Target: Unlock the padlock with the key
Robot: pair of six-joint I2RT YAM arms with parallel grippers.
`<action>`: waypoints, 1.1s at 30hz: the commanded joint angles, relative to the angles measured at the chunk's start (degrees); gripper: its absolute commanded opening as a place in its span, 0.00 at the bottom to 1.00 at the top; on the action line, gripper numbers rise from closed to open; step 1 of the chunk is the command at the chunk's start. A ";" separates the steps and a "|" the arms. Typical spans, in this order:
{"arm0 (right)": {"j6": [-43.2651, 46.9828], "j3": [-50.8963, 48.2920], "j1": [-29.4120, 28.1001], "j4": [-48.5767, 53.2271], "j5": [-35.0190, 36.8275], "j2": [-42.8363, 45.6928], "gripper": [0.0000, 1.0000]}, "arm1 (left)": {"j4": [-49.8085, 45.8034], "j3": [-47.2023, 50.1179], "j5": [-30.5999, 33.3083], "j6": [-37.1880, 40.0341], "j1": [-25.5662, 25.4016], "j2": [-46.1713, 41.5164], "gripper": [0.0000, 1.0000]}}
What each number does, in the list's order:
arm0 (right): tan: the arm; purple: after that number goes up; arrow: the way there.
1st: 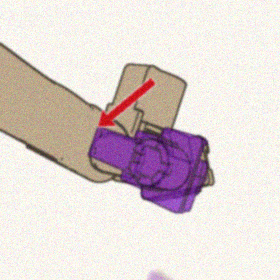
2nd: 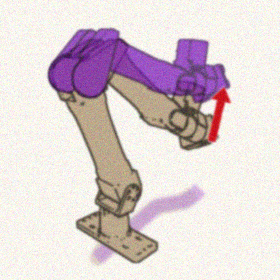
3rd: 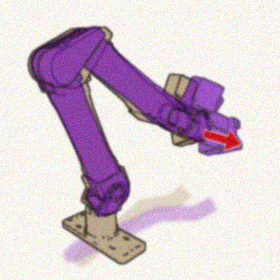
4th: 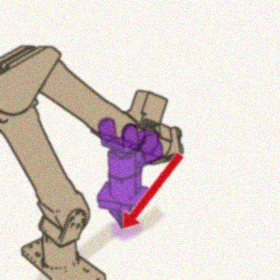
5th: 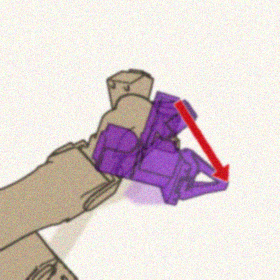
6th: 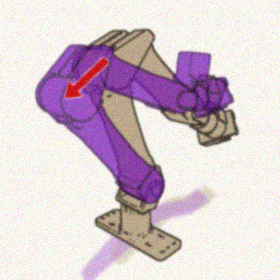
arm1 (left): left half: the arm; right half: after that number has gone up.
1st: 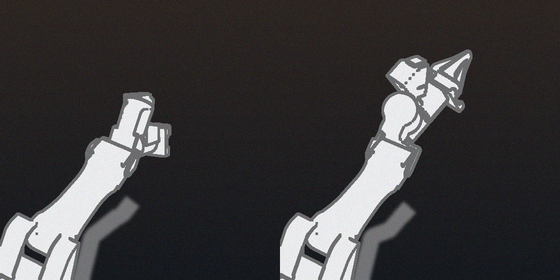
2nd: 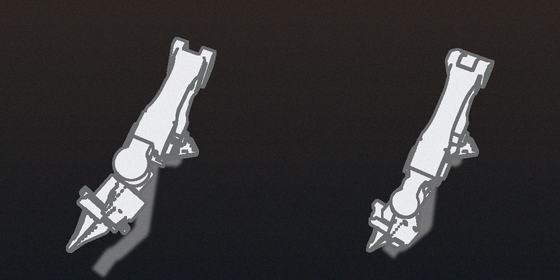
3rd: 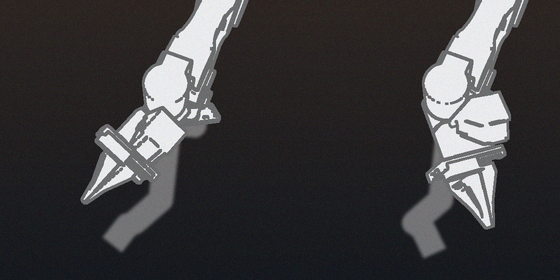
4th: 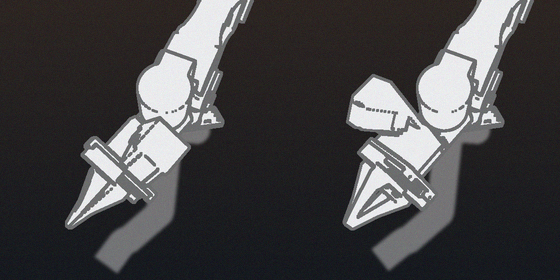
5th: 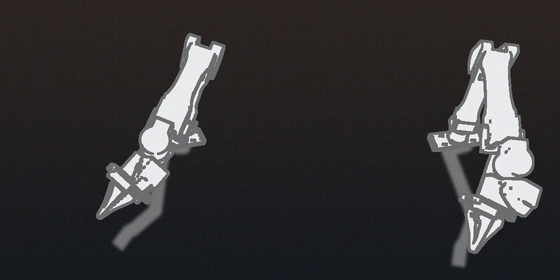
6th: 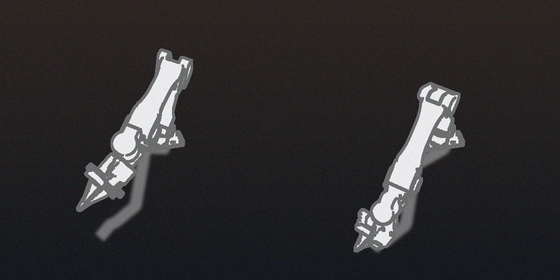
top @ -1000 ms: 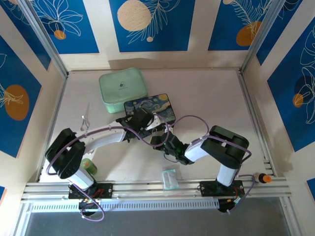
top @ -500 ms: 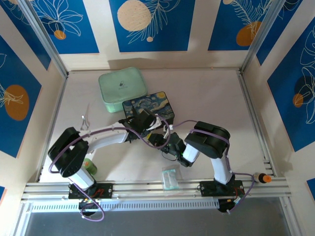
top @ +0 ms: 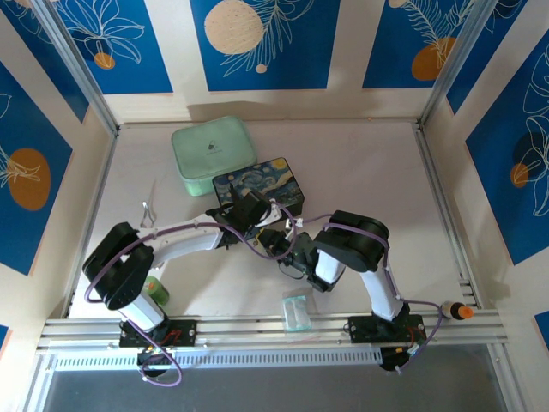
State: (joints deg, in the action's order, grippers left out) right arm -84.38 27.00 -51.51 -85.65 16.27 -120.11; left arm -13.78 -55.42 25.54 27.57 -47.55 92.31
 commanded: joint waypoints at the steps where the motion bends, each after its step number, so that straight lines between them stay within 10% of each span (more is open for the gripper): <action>1: 1.39 0.54 2.62 5.29 7.90 -1.94 0.04 | -10.08 3.82 -6.58 1.04 -0.88 2.57 0.39; 33: 4.41 0.96 7.65 5.31 9.12 3.35 0.02 | -8.45 5.49 -7.95 0.73 -1.94 0.03 0.39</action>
State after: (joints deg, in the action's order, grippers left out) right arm -81.41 28.71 -45.60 -79.09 19.64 -117.64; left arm -10.81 -53.45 22.96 27.55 -48.49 90.80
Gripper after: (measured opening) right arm 0.158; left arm 0.393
